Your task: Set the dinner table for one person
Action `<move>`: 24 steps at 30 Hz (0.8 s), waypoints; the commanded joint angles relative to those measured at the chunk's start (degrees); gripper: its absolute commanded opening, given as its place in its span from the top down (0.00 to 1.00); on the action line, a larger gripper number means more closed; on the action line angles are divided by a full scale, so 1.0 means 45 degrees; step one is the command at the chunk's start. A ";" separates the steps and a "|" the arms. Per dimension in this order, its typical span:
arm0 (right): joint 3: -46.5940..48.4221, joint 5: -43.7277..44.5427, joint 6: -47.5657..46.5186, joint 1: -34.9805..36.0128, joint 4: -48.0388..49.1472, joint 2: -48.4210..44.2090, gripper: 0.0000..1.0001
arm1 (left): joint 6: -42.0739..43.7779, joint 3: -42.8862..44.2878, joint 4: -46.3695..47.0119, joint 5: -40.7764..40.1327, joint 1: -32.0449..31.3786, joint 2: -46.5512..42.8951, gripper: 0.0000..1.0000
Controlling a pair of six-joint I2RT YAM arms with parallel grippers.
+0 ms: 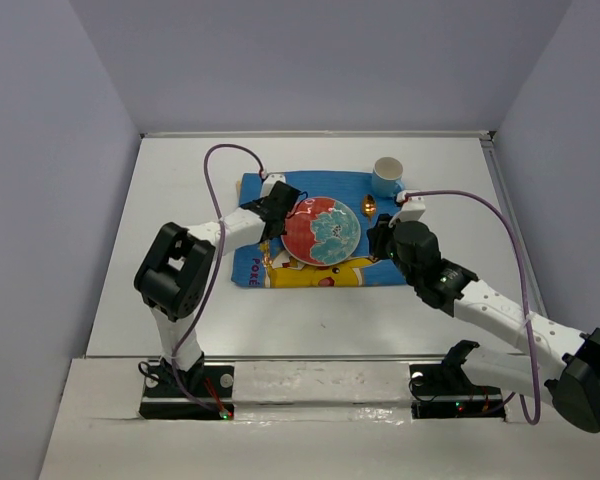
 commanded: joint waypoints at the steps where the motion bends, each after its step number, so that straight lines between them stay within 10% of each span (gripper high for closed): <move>1: -0.0153 0.0061 0.0041 -0.0062 0.0799 -0.0041 0.67 | 0.0440 0.0156 0.0780 -0.0052 0.0299 -0.0177 1.00; 24: -0.0153 0.0003 0.0022 -0.0062 0.0799 0.0038 0.67 | 0.0422 0.0096 0.1347 0.0377 0.0495 0.0799 1.00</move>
